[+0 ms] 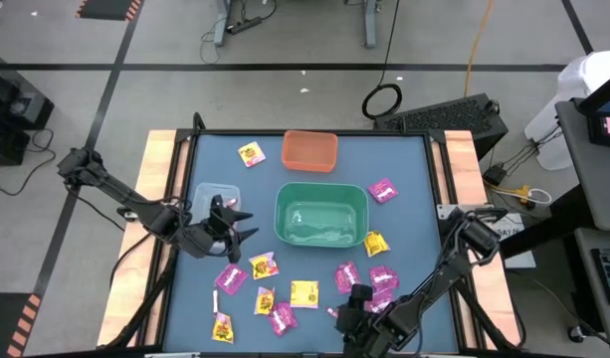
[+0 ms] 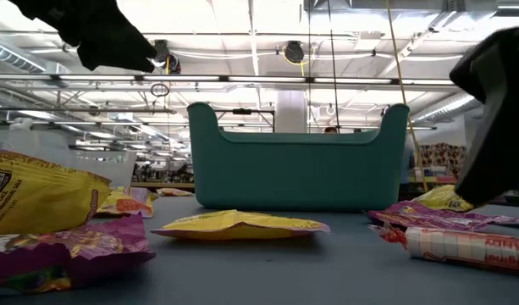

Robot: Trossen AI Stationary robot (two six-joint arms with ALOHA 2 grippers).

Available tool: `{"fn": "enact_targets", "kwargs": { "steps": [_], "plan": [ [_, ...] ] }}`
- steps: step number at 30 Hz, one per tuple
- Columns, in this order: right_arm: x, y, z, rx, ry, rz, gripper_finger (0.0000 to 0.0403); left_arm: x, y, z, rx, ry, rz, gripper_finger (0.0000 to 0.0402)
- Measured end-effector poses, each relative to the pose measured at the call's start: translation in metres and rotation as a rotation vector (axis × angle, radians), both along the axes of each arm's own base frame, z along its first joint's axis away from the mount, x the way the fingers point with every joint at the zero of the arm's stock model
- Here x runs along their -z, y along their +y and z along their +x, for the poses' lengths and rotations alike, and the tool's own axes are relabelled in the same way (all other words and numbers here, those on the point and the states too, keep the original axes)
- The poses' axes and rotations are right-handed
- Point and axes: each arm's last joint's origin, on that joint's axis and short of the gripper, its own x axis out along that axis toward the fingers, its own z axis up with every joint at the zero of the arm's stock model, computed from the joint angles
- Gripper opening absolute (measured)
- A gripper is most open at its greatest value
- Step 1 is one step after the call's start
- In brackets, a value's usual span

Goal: Sort candy
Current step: Put the orange candy into the transparent bin

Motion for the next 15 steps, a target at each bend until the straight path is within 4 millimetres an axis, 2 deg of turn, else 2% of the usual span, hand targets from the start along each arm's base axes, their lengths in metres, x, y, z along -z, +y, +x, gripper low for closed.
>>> {"fn": "enact_targets", "kwargs": {
  "steps": [8,15],
  "plan": [
    [0.019,-0.001,0.002,0.026,0.063,0.012,0.0198,-0.003,-0.002,0.003,0.010,-0.030,-0.001,0.0210],
    [0.021,0.000,0.002,0.023,0.084,0.026,0.0128,-0.003,-0.002,0.003,0.011,-0.036,-0.004,0.0210]
  ]
}}
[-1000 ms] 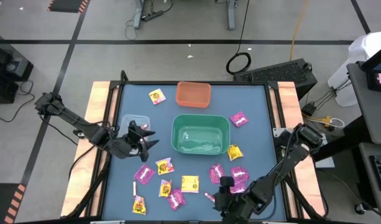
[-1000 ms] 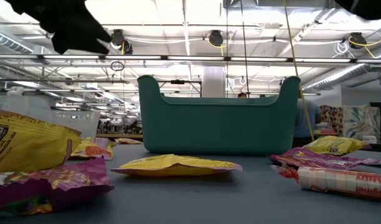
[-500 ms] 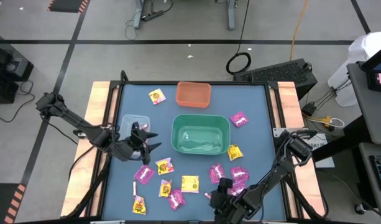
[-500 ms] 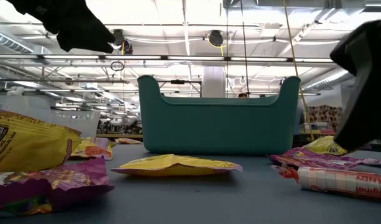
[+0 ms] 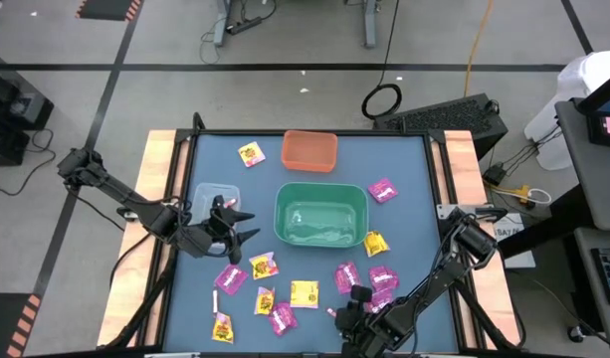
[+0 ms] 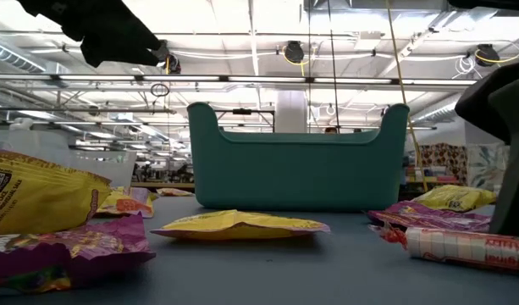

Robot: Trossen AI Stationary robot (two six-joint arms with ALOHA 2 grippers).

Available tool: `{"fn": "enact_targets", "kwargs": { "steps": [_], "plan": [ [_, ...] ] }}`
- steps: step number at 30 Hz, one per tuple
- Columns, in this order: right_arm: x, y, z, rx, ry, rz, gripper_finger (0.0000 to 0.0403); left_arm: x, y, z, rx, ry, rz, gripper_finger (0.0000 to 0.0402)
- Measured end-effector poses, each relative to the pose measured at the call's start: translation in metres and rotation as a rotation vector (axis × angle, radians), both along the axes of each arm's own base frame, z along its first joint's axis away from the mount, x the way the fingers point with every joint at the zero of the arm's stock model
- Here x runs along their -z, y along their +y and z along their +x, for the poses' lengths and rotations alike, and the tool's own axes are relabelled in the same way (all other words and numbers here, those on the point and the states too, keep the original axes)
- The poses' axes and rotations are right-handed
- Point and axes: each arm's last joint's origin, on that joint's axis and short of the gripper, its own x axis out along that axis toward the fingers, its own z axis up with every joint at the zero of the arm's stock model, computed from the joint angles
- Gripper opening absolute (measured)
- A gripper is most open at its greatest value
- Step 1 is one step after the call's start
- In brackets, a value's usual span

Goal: Sort candy
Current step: Put the orange candy into the transparent bin

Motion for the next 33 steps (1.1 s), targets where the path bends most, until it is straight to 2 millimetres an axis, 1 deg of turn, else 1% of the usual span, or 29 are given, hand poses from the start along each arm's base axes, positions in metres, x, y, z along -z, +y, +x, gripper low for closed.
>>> {"fn": "enact_targets", "kwargs": {
  "steps": [6,9,12,15,17,20,24,28,33],
  "plan": [
    [0.000,-0.001,0.001,-0.001,0.007,0.007,0.0058,0.000,0.000,0.000,0.001,0.001,0.001,0.0210],
    [-0.001,-0.001,0.000,-0.005,0.007,0.004,0.0034,0.000,0.000,0.000,0.002,0.001,0.003,0.0210],
    [-0.005,-0.002,0.000,-0.014,0.009,0.012,0.0024,0.000,0.000,0.000,0.002,0.002,0.003,0.0210],
    [-0.015,-0.006,-0.001,-0.034,0.015,0.012,0.0029,0.000,0.000,0.000,0.002,0.002,0.002,0.0210],
    [-0.027,-0.007,-0.001,-0.041,-0.006,0.026,0.0037,0.000,0.000,0.000,0.006,0.002,0.000,0.0210],
    [-0.050,-0.012,-0.001,-0.069,-0.056,0.031,0.0040,-0.001,-0.001,0.001,0.016,-0.009,-0.011,0.0210],
    [-0.084,-0.021,-0.001,-0.102,-0.165,-0.024,0.0038,-0.005,-0.003,0.004,0.059,-0.042,-0.014,0.0210],
    [-0.123,-0.033,-0.005,-0.122,-0.310,-0.136,0.0038,-0.009,-0.008,0.010,0.123,-0.089,-0.017,0.0210],
    [-0.166,-0.046,-0.008,-0.152,-0.481,-0.335,0.0039,-0.009,-0.017,0.020,0.200,-0.133,-0.007,0.0210]
  ]
}}
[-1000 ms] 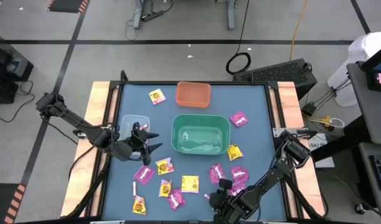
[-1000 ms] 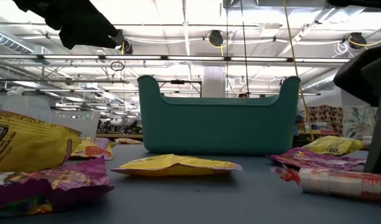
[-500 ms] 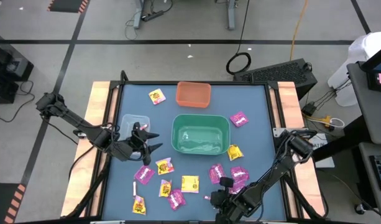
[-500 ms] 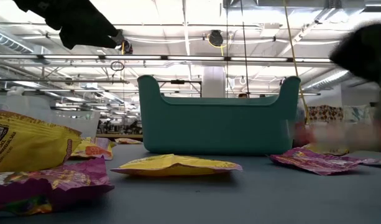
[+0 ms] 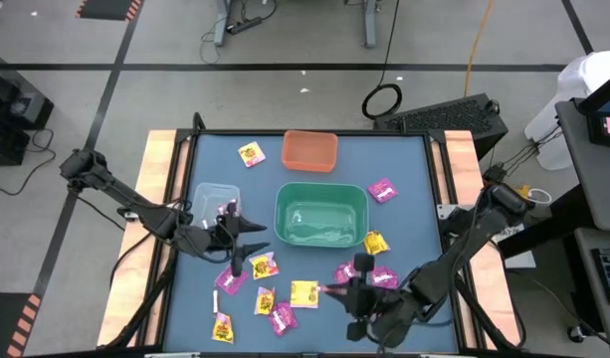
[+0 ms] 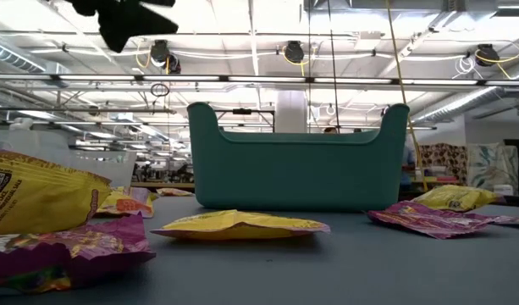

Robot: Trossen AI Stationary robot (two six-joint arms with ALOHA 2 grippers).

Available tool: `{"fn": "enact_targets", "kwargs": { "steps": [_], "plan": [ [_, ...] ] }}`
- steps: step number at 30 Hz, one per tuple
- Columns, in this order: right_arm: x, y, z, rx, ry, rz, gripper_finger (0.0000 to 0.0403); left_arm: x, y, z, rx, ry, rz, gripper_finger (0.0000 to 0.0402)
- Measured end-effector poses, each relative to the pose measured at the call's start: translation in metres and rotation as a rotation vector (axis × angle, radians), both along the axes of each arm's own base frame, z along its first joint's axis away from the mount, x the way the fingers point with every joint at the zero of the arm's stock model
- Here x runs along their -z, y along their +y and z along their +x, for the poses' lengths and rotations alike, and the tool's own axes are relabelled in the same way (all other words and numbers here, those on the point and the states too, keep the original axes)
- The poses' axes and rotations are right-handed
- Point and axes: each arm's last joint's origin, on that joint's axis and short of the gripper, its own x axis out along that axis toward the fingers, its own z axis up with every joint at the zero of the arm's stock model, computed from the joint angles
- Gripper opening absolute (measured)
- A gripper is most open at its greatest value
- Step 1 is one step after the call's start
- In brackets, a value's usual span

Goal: Sort candy
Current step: Put the orange candy into the transparent bin

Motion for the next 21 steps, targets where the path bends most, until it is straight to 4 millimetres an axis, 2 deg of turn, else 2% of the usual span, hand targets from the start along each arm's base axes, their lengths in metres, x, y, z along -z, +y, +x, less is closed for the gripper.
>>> {"fn": "enact_targets", "kwargs": {
  "steps": [4,7,10,17,21],
  "plan": [
    [-0.028,-0.006,-0.002,-0.012,-0.107,-0.142,0.0040,0.000,-0.006,0.008,0.067,-0.045,0.006,0.0210],
    [-0.042,-0.009,-0.001,-0.024,-0.156,-0.221,0.0040,0.000,-0.010,0.012,0.102,-0.072,0.006,0.0210],
    [-0.047,-0.011,0.002,-0.035,-0.181,-0.265,0.0040,0.002,-0.012,0.014,0.122,-0.075,0.000,0.0210],
    [-0.056,-0.020,0.012,-0.007,-0.239,-0.251,0.0040,0.002,-0.012,0.014,0.126,-0.072,-0.001,0.0210],
    [-0.055,-0.024,0.016,-0.059,-0.203,-0.345,0.0040,0.002,-0.012,0.014,0.126,-0.071,0.001,0.0210]
  ]
}}
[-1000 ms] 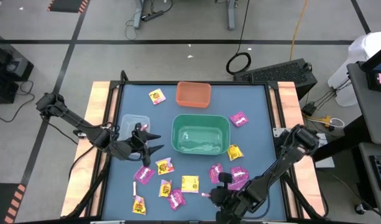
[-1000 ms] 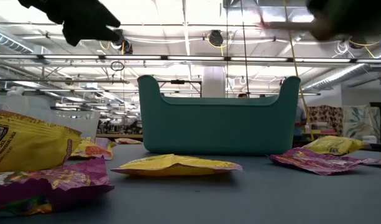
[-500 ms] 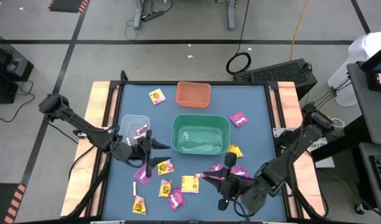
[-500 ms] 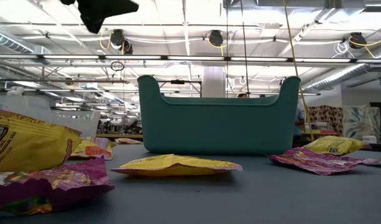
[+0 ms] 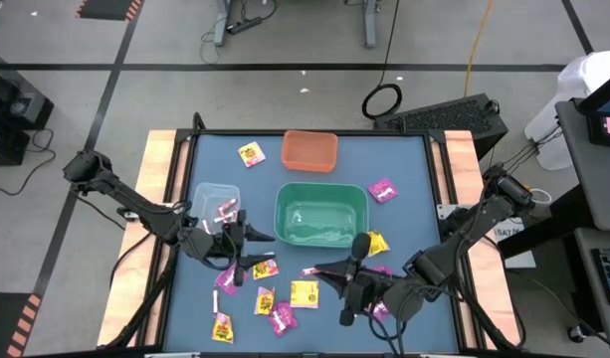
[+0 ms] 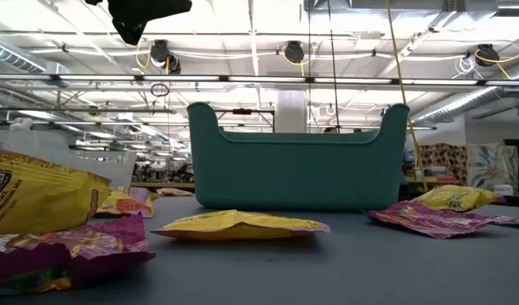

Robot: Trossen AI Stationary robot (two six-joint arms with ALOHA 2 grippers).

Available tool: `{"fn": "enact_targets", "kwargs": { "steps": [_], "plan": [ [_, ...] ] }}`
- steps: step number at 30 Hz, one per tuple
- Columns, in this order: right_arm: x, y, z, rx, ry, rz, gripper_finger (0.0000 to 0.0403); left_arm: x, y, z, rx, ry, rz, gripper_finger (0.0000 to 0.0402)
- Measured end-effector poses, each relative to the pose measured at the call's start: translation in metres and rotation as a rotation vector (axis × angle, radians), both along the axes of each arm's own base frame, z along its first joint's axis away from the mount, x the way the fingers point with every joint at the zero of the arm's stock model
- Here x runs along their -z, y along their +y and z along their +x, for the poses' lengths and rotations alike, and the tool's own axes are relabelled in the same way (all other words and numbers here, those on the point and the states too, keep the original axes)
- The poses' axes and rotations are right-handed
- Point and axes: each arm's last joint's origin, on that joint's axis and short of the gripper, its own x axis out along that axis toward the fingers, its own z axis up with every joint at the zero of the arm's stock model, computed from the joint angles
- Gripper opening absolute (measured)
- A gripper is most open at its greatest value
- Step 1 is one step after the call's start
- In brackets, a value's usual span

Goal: Sort candy
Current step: Put the orange candy into the transparent bin

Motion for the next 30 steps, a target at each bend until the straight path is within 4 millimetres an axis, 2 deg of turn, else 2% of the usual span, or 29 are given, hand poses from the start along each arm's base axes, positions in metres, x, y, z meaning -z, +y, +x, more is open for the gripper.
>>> {"fn": "enact_targets", "kwargs": {
  "steps": [11,16,25,30],
  "plan": [
    [0.0013,-0.0036,0.0024,-0.084,0.149,-0.529,0.0040,-0.0002,0.0000,0.0000,0.003,-0.002,0.015,0.0210],
    [0.0012,-0.0035,0.0024,-0.111,0.190,-0.688,0.0040,-0.0002,0.0000,0.0000,0.003,-0.002,0.015,0.0210],
    [0.0012,-0.0036,0.0025,-0.120,0.201,-0.735,0.0040,-0.0002,0.0000,0.0000,0.003,-0.002,0.015,0.0210],
    [0.0012,-0.0034,0.0024,-0.106,0.177,-0.641,0.0040,-0.0002,0.0000,0.0000,0.003,-0.002,0.015,0.0210]
  ]
}}
